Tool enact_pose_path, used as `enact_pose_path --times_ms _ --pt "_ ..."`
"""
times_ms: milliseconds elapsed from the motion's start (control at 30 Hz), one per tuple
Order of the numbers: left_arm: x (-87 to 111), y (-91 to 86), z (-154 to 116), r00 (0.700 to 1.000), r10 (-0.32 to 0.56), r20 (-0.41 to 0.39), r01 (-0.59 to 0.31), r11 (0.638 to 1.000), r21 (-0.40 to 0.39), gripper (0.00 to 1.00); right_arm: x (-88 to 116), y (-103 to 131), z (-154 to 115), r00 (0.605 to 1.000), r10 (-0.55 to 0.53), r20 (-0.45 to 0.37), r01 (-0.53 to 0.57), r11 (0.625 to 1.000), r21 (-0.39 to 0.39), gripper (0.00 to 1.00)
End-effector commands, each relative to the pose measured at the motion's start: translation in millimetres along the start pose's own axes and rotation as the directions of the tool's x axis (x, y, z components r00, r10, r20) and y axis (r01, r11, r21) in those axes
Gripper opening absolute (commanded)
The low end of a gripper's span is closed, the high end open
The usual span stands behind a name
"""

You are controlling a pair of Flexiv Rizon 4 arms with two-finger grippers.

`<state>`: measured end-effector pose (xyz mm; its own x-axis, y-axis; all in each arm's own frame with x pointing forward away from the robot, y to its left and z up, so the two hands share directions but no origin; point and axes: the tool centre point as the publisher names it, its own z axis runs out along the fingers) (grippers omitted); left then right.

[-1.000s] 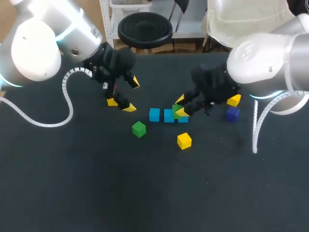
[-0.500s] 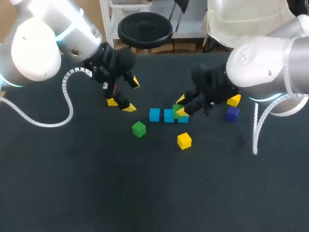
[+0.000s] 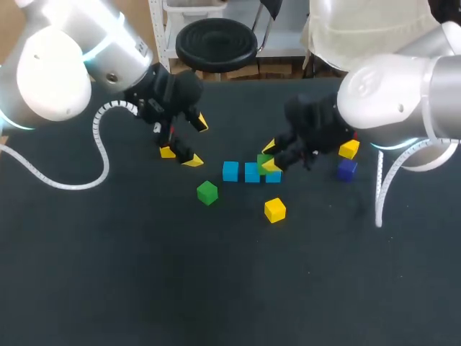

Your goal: Place the blue cubes, place green cubes on the blue cubes, place the yellow cubes on the green cubes, then place the red cubes on the yellow cubes, and place purple cube on the red cubes.

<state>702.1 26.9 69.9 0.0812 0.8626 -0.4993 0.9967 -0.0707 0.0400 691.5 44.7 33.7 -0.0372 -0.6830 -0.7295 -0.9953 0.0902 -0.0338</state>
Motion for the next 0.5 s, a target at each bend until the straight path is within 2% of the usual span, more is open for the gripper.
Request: enact_pose_path --times_ms 33,500 --pt "1.3 -0.3 -0.2 1.0 0.003 0.004 -0.003 1.0 0.0 1.0 -1.2 -3.8 1.1 1.0 -0.002 -0.001 0.002 1.0 -0.003 0.0" --pt "1.3 -0.3 -0.2 1.0 0.003 0.004 -0.003 1.0 0.0 1.0 0.6 -6.5 4.3 1.0 0.004 0.005 -0.004 1.0 -0.002 0.0"
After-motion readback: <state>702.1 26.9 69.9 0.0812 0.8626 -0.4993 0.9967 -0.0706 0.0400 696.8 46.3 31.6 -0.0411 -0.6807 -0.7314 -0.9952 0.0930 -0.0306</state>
